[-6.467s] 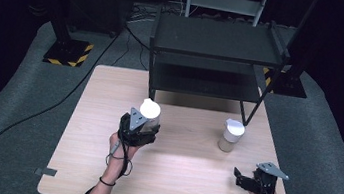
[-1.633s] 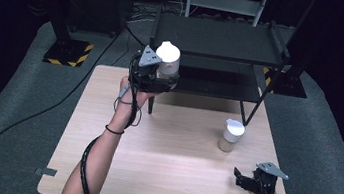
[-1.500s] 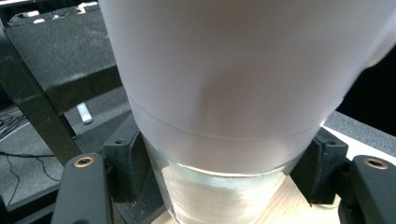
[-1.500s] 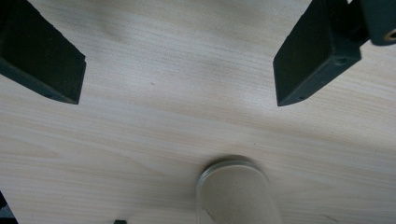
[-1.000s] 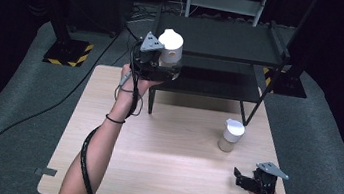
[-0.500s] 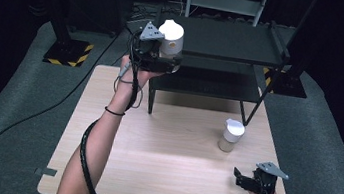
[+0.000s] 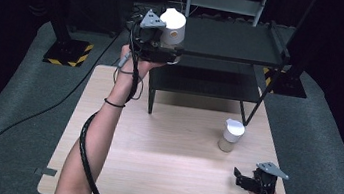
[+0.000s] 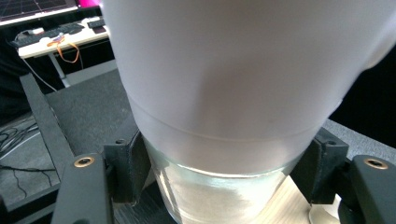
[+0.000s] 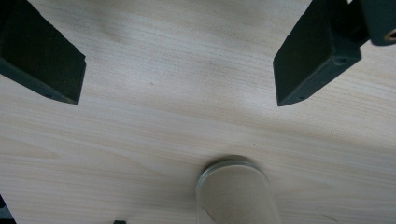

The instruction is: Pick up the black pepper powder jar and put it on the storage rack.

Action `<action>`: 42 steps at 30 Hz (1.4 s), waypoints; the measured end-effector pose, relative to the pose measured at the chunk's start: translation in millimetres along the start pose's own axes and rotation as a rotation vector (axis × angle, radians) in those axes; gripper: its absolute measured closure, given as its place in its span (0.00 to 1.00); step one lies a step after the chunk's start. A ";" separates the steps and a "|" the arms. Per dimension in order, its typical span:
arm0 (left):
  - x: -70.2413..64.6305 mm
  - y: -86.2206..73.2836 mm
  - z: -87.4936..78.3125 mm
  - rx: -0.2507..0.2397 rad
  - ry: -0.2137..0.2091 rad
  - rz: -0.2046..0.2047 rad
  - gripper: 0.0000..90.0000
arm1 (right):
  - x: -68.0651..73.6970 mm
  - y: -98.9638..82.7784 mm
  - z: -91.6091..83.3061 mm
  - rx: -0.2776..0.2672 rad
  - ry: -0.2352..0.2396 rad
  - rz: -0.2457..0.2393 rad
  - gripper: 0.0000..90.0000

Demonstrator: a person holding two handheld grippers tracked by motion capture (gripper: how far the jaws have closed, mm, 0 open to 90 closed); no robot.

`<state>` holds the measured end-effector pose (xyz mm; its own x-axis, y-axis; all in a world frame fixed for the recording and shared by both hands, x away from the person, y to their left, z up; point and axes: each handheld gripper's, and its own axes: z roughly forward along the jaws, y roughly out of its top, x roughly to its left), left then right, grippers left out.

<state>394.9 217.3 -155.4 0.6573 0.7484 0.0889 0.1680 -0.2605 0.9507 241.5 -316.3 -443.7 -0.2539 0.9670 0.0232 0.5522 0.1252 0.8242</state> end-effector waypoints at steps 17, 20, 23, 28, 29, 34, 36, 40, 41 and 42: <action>4.4 27.4 6.7 0.011 0.037 0.015 0.34 | -0.2 -0.2 0.0 -0.001 0.000 0.000 0.02; 6.2 30.7 9.6 0.014 0.043 0.012 0.34 | -0.3 -0.3 0.0 -0.002 0.000 0.000 0.02; 8.1 33.5 13.5 0.021 0.048 0.008 0.34 | -0.2 -0.2 0.1 -0.001 0.000 0.000 0.02; 9.7 35.9 21.1 0.035 0.059 0.011 0.34 | -0.3 -0.4 0.0 -0.002 0.001 -0.001 0.02; 10.6 36.4 22.3 0.038 0.060 0.013 0.34 | -0.4 -0.3 0.0 -0.002 0.001 -0.001 0.02; 14.4 39.0 30.8 0.058 0.071 0.003 0.34 | -0.4 -0.5 -0.1 -0.003 0.001 0.000 0.02; 16.6 39.7 33.4 0.064 0.073 -0.007 0.34 | -0.5 -0.4 0.0 -0.003 0.001 0.000 0.02; 20.0 41.5 38.6 0.081 0.076 -0.015 0.34 | -0.4 -0.2 0.1 -0.001 0.001 -0.001 0.02; 20.7 42.0 40.1 0.086 0.077 -0.018 0.34 | -0.5 -0.1 0.1 -0.001 0.002 -0.001 0.02; 20.7 42.0 40.1 0.086 0.077 -0.018 0.34 | -0.5 -0.1 0.1 -0.001 0.002 -0.001 0.02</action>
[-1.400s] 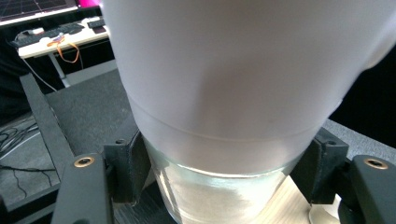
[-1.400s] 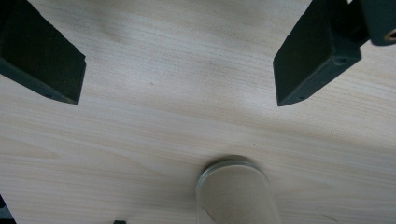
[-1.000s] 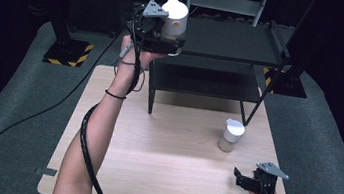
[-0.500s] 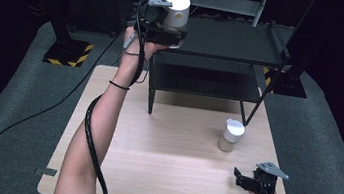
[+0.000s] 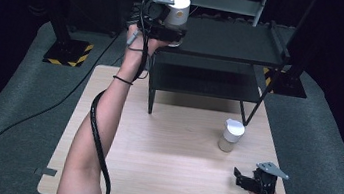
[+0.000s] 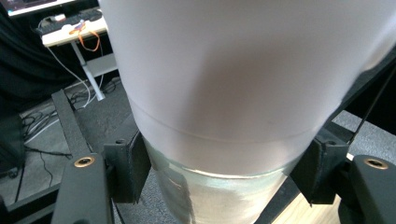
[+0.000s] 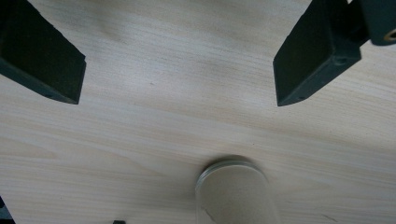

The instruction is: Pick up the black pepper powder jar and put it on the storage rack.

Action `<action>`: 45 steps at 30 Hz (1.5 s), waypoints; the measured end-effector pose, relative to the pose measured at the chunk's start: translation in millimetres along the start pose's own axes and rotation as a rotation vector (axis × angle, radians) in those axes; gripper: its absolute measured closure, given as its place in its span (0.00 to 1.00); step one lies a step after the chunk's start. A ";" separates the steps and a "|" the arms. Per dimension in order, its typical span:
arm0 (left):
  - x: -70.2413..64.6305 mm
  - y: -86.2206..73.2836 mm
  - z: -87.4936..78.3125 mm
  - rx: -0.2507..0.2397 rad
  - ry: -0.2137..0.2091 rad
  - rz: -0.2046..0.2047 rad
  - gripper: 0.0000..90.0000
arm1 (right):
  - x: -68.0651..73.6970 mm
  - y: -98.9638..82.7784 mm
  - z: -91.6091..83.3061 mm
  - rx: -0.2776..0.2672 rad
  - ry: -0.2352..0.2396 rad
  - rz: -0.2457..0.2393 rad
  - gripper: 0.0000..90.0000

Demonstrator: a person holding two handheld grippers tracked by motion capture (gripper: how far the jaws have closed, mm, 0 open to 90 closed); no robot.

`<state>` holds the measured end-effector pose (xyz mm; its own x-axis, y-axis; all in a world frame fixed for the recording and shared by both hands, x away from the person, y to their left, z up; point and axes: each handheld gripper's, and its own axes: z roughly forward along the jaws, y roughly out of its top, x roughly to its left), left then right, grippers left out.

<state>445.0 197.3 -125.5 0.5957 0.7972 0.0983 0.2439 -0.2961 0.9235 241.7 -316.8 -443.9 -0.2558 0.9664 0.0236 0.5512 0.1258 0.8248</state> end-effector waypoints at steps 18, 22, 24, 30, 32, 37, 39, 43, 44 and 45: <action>21.3 2.1 21.6 0.039 -0.037 -0.093 0.34 | -0.2 0.4 0.2 0.002 0.002 -0.002 0.02; 25.1 3.3 21.7 0.046 -0.048 -0.102 0.34 | 0.1 0.4 0.2 0.002 0.001 -0.002 0.02; 24.9 3.8 21.6 0.048 -0.048 -0.099 0.34 | 0.1 0.3 0.1 0.002 0.000 -0.002 0.02; 22.3 6.4 22.1 0.057 -0.040 -0.092 0.34 | 0.0 0.3 0.1 0.001 0.001 -0.003 0.02; 22.2 7.5 22.1 0.061 -0.040 -0.093 0.34 | 0.1 0.3 0.1 0.002 0.001 -0.003 0.02; 23.3 12.4 21.8 0.081 -0.042 -0.099 0.33 | -0.2 0.1 0.1 0.001 0.002 -0.003 0.02; 24.8 16.2 21.1 0.098 -0.049 -0.107 0.31 | -0.3 0.2 0.1 0.001 0.002 -0.002 0.02; 21.0 30.3 16.5 0.183 -0.050 -0.090 0.13 | -0.8 0.2 0.1 0.001 0.004 0.000 0.02; 20.0 32.3 14.9 0.199 -0.050 -0.084 0.11 | -0.8 0.0 0.0 0.000 0.004 0.000 0.02; 20.0 32.3 14.9 0.199 -0.050 -0.084 0.08 | -0.7 0.0 0.0 0.000 0.004 0.000 0.02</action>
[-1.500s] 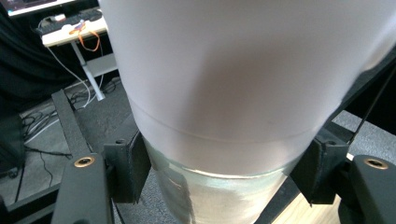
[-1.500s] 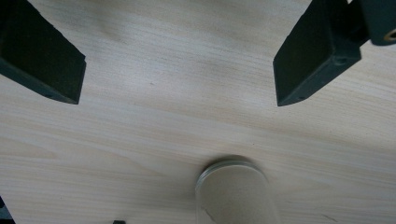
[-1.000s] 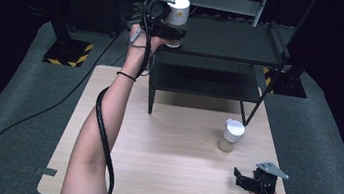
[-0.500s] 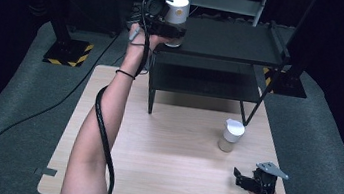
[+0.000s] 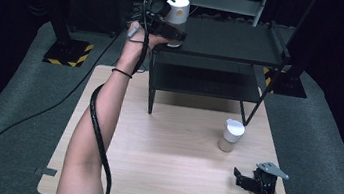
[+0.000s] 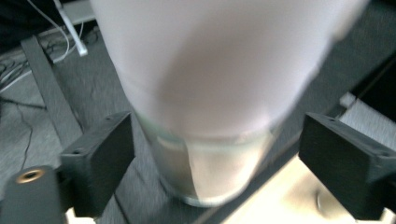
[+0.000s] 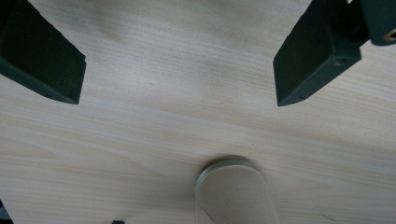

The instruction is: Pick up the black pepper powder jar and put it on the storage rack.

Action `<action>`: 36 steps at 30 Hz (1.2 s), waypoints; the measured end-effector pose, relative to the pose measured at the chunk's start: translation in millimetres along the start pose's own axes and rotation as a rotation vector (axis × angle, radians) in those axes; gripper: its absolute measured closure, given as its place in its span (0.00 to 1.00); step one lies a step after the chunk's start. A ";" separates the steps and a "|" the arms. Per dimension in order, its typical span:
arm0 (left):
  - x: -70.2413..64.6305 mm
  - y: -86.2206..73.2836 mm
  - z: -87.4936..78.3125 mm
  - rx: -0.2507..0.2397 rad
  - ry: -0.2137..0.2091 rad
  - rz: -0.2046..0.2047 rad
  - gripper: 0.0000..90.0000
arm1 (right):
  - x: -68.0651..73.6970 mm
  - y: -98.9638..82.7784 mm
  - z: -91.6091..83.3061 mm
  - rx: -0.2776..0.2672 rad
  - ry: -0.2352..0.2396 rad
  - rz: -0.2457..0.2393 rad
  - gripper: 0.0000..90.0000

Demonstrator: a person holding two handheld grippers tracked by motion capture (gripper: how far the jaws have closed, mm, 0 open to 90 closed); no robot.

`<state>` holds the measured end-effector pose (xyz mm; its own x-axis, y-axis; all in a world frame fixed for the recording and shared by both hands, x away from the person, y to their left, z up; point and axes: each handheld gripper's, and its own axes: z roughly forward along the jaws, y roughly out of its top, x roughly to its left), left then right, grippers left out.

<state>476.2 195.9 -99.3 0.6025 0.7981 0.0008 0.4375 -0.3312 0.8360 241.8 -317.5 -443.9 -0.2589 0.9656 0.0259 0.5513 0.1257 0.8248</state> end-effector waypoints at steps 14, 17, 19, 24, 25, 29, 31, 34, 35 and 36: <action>-22.1 -31.6 -35.1 0.087 0.003 0.093 0.00 | 1.1 0.5 0.3 0.003 -0.004 -0.002 0.02; -26.3 -48.9 -37.7 0.088 0.000 0.115 0.00 | 1.3 1.0 0.4 0.006 -0.004 -0.002 0.02; -30.1 -63.5 -38.1 0.093 -0.005 0.131 0.00 | 1.4 1.1 0.4 0.006 -0.005 -0.002 0.02; -39.4 -99.1 -33.0 0.109 -0.014 0.157 0.00 | 1.6 1.3 0.5 0.008 -0.006 -0.003 0.02; -40.5 -108.7 -31.6 0.105 -0.014 0.153 0.00 | 1.7 1.4 0.5 0.008 -0.006 -0.003 0.02; -38.9 -146.1 -20.2 0.121 -0.038 0.123 0.00 | 1.7 1.2 0.4 0.007 -0.006 -0.002 0.02; -41.8 -165.3 -11.4 0.146 -0.025 0.121 0.00 | 1.7 1.2 0.4 0.007 -0.006 -0.004 0.02; -52.0 -199.2 4.6 0.179 0.041 0.104 0.00 | 2.0 1.6 0.7 0.009 -0.006 -0.007 0.02; -52.0 -199.2 4.6 0.179 0.041 0.104 0.00 | 2.1 1.5 0.6 0.009 -0.007 -0.006 0.02; -54.3 -208.8 9.3 0.187 0.057 0.098 0.00 | 2.1 1.5 0.6 0.009 -0.007 -0.006 0.02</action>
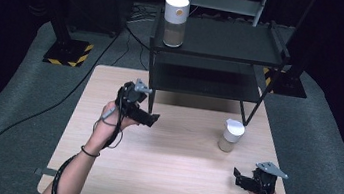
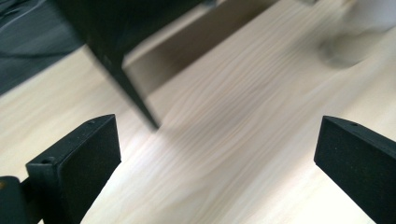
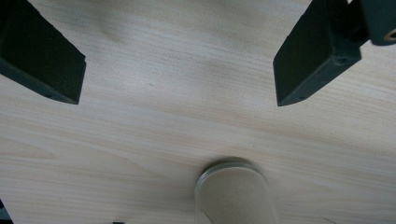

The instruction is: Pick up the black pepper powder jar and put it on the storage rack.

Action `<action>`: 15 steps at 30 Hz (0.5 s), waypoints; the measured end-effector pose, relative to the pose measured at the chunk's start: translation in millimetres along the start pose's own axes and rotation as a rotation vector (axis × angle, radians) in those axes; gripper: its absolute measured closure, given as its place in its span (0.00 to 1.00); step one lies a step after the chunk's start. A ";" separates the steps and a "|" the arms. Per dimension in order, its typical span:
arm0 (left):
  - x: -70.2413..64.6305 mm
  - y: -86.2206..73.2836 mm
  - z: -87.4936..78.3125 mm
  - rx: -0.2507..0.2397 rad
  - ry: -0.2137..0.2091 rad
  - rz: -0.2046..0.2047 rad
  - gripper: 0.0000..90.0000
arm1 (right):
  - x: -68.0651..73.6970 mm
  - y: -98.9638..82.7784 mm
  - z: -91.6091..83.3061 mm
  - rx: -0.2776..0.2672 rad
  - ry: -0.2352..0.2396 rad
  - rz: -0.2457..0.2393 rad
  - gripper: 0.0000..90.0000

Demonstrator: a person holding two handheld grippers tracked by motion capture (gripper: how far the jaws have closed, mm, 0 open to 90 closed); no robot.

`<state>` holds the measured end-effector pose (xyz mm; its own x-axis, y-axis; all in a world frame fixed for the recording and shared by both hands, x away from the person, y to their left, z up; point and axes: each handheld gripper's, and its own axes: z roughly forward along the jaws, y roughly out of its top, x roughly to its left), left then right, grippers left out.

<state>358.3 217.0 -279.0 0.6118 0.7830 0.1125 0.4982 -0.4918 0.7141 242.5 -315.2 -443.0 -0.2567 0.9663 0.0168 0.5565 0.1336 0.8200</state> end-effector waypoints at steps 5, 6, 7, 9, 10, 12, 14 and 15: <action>-6.3 -45.8 31.0 0.054 0.012 -0.070 0.00 | 0.8 0.8 0.5 0.004 -0.003 -0.003 0.02; -6.3 -45.8 31.0 0.054 0.012 -0.070 0.00 | 0.8 0.8 0.5 0.004 -0.003 -0.003 0.02; -10.8 -60.6 38.8 0.066 0.025 -0.087 0.00 | 1.1 0.6 0.5 0.003 -0.004 -0.004 0.02; -14.6 -74.9 45.6 0.075 0.034 -0.107 0.00 | 1.2 0.5 0.4 0.002 -0.005 -0.004 0.02; -15.7 -82.7 48.3 0.075 0.033 -0.120 0.00 | 1.4 0.5 0.5 0.003 -0.005 -0.004 0.02; -17.0 -90.2 50.9 0.076 0.031 -0.135 0.00 | 1.5 0.7 0.5 0.004 -0.006 -0.004 0.02; -21.1 -110.6 56.5 0.079 0.036 -0.165 0.00 | 1.5 0.7 0.5 0.004 -0.006 -0.004 0.02; -21.5 -117.1 57.9 0.077 0.035 -0.182 0.00 | 1.7 0.6 0.5 0.003 -0.007 -0.004 0.02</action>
<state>322.4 235.7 -405.1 0.4864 0.8737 0.0111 0.6448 -0.3674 0.6703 242.9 -313.4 -442.7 -0.2534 0.9673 0.0094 0.5580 0.1382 0.8183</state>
